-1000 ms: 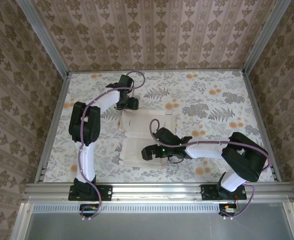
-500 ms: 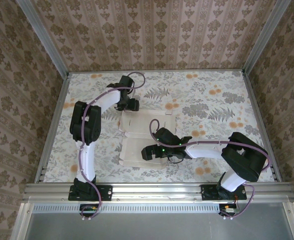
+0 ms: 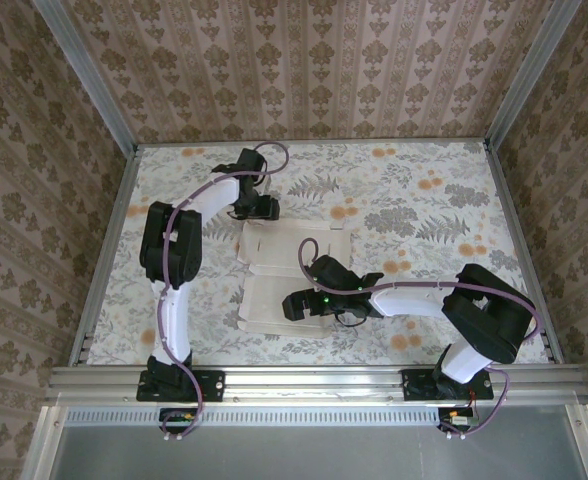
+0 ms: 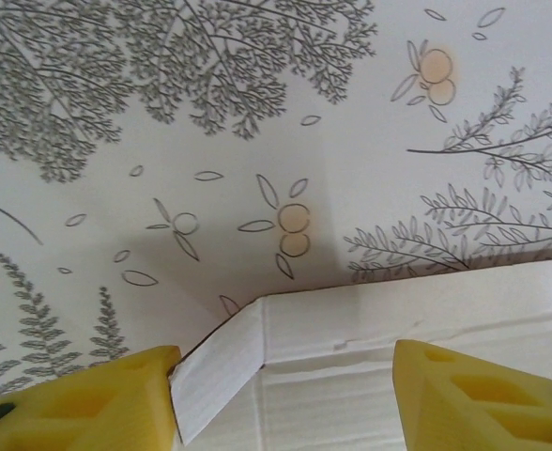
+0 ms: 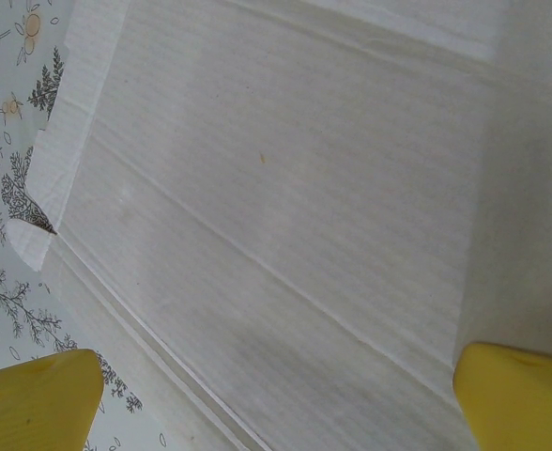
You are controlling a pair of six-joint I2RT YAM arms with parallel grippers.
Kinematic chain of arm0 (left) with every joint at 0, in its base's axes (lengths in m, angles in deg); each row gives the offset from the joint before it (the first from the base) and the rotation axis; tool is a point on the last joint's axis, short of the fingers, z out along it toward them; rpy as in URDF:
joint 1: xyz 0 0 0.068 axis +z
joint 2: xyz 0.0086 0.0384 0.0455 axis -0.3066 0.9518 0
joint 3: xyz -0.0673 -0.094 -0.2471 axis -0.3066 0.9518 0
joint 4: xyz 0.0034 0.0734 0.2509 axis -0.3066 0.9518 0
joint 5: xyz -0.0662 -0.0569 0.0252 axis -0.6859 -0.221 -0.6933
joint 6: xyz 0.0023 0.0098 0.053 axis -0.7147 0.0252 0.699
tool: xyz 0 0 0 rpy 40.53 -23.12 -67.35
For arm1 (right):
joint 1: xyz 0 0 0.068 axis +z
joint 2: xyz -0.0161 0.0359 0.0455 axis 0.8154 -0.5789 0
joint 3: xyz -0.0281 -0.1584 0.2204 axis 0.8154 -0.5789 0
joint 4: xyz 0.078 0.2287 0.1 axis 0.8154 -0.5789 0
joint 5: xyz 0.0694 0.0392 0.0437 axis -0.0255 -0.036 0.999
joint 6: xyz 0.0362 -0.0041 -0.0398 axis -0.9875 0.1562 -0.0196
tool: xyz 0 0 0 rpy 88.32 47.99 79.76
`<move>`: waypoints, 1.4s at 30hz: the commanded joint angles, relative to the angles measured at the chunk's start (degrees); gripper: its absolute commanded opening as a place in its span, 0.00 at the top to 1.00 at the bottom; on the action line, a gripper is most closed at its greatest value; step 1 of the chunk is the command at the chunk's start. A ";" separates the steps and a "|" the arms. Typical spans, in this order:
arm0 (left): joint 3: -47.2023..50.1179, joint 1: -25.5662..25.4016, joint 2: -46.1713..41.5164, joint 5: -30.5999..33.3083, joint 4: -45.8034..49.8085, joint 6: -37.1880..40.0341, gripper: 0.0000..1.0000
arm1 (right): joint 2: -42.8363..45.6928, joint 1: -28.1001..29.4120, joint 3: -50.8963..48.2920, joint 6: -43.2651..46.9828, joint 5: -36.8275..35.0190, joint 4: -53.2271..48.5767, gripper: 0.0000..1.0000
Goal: Fold the paper box
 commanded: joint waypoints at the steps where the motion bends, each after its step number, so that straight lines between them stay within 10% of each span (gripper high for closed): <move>1: -1.63 0.29 -0.61 -2.75 1.84 -0.97 0.42 | -4.23 0.64 -2.30 -0.66 0.06 -5.77 0.00; 42: -3.70 -2.44 5.76 -6.76 0.20 -1.40 0.48 | -5.44 1.01 -2.31 -0.75 0.04 -5.29 0.00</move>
